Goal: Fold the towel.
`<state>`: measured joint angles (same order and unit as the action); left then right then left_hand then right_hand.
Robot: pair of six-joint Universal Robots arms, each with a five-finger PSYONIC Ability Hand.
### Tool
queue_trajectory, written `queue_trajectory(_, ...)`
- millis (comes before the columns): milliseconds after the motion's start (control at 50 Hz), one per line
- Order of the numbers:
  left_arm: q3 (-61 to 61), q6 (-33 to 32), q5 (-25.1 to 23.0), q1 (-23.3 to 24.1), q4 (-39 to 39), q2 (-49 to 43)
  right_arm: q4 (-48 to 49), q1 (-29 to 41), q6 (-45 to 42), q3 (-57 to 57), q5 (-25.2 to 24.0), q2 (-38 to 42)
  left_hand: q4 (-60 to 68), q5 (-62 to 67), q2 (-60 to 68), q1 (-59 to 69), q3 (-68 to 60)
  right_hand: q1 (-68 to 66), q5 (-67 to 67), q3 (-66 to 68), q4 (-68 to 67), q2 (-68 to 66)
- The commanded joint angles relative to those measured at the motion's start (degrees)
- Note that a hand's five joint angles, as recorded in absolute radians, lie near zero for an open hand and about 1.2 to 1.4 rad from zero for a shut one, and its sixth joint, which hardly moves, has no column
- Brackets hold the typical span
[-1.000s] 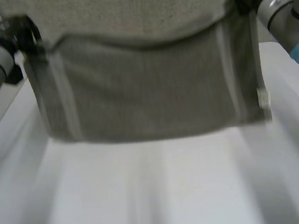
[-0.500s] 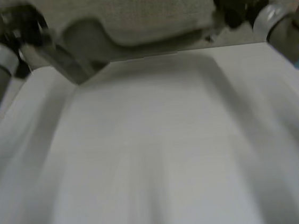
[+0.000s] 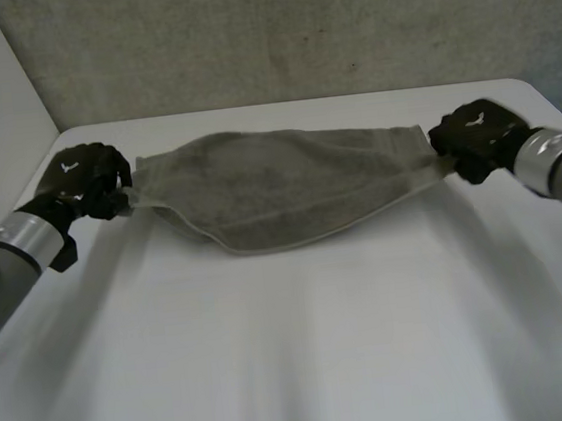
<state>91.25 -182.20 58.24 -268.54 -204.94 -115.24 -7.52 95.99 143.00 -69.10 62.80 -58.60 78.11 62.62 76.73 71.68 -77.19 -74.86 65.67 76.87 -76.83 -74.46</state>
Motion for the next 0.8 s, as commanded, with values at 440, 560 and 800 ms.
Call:
queue_trajectory(440,7.48,1.76,-11.05,-5.60,3.93,5.41,-11.90,-15.32,1.32,3.16,-11.30,-1.98,1.89,7.38,3.27,8.32,-2.81,-5.14,4.33,3.13,-3.17,-5.54)
queue_trajectory(560,-1.78,3.69,-5.77,-4.18,4.46,-3.76,-12.07,-10.48,2.28,14.40,-5.51,8.22,1.89,7.38,3.27,8.32,-2.81,-5.14,4.33,3.13,-3.17,-5.54)
queue_trajectory(800,-24.95,4.84,3.28,-1.20,11.04,-21.76,-9.10,-5.38,10.54,30.49,2.40,21.67,1.89,7.38,3.27,8.32,-2.81,-5.14,4.33,3.13,-3.17,-5.54)
